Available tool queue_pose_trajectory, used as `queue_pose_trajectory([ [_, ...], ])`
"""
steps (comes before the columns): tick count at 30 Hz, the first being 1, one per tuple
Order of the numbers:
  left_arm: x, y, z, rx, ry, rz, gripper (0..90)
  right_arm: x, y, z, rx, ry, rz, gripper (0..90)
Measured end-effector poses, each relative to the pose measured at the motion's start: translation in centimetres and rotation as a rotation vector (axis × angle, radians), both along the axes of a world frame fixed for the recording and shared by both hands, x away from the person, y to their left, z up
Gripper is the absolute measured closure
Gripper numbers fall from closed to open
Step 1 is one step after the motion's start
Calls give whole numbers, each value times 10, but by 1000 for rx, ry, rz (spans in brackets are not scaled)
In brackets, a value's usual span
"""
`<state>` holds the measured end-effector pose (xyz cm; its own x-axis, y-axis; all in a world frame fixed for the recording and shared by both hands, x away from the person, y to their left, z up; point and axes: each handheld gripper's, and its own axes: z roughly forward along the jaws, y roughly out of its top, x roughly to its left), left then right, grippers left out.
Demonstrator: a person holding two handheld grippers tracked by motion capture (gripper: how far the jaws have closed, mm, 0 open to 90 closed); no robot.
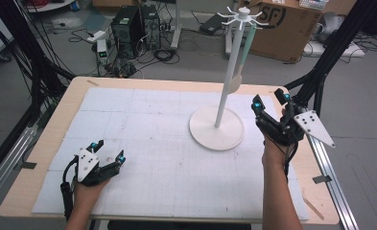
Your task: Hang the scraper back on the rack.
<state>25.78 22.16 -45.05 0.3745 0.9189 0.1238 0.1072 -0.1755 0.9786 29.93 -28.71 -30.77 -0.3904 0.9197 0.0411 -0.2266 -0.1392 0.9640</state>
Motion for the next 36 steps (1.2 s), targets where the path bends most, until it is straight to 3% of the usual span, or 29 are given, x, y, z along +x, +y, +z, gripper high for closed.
queue_pose_trajectory([
  [7,0,0,0,4,0,0,234,-17,-7,-21,-29,6,-31,260],
  [20,0,0,0,3,-2,0,233,-41,-21,-72,-6,71,-68,200],
  [32,0,0,0,2,-2,1,233,-51,-23,-113,-26,139,-104,178],
  [36,0,0,0,-1,-3,0,233,-52,-22,-120,-41,139,-118,175],
])
